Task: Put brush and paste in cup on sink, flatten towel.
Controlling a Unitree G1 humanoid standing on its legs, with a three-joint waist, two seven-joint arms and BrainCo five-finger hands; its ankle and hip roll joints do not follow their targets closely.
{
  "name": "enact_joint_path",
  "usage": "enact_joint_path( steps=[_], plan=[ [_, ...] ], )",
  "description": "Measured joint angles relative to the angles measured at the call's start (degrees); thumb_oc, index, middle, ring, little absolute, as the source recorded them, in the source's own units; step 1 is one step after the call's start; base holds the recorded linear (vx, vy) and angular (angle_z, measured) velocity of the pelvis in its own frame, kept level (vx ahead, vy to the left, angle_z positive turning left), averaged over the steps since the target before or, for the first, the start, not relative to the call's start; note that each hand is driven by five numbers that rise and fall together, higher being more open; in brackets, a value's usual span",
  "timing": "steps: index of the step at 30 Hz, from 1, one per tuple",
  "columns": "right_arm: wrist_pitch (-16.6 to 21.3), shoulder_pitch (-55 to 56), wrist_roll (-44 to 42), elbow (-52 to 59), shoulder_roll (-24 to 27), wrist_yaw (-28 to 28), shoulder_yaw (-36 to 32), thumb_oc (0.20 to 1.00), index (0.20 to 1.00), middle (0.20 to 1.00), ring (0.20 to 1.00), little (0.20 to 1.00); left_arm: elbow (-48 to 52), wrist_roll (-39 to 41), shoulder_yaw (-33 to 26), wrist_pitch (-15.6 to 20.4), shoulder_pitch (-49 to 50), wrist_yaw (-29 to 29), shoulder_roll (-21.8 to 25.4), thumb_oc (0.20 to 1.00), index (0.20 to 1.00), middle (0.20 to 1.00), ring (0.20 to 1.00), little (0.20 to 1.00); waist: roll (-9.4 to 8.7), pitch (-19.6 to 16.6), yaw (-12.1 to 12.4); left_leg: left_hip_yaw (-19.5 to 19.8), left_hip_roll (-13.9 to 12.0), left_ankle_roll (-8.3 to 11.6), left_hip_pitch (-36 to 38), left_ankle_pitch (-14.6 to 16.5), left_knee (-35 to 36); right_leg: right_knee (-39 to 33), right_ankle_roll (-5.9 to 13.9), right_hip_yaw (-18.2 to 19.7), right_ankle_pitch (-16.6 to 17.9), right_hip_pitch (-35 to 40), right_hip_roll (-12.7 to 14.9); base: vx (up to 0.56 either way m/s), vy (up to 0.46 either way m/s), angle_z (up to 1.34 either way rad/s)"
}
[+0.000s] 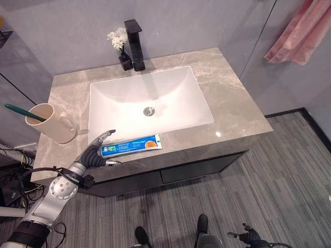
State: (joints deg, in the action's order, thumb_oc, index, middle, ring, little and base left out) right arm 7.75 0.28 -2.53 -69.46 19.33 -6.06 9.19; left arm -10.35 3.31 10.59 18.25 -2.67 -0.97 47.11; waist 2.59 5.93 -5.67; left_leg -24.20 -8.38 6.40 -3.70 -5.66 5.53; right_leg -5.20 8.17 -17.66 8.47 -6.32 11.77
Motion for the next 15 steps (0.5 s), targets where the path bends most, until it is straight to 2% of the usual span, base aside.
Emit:
enact_joint_path(
  steps=[13, 14, 15],
  plan=[
    [0.06, 0.18, 0.00, 0.58, 0.98, -0.09, -0.02, 1.000, 1.000, 1.000, 1.000, 1.000, -0.86, -3.17, 1.41, 0.04, -0.12, 0.82, -0.04, 1.000, 1.000, 1.000, 1.000, 1.000, 1.11, -0.27, -0.01, -0.07, -0.02, 0.02, 0.32, 0.02, 0.02, -0.18, -0.02, 0.05, 0.02, 0.29, 0.00, 0.00, 0.000, 0.00],
    [0.07, 0.29, 0.00, 0.57, 0.98, -0.09, -0.02, 1.000, 1.000, 1.000, 1.000, 1.000, -0.85, -4.13, 1.41, 0.05, -0.13, 0.88, -0.03, 0.947, 0.947, 0.947, 0.947, 0.947, 1.11, -0.27, -0.02, -0.07, -0.02, 0.02, 0.36, 0.02, 0.02, -0.18, -0.02, 0.05, 0.02, 0.34, 0.00, 0.00, 0.000, 0.00],
    [0.08, 0.40, 0.00, 0.60, 0.98, -0.11, -0.04, 1.000, 1.000, 1.000, 1.000, 1.000, -0.85, -4.51, 1.41, 0.07, -0.12, 0.92, -0.02, 0.934, 0.934, 0.934, 0.934, 0.934, 1.11, -0.28, -0.01, -0.07, -0.03, 0.02, 0.36, 0.02, 0.02, -0.19, -0.02, 0.05, 0.01, 0.34, 0.00, 0.00, 0.000, 0.00]
  ],
)
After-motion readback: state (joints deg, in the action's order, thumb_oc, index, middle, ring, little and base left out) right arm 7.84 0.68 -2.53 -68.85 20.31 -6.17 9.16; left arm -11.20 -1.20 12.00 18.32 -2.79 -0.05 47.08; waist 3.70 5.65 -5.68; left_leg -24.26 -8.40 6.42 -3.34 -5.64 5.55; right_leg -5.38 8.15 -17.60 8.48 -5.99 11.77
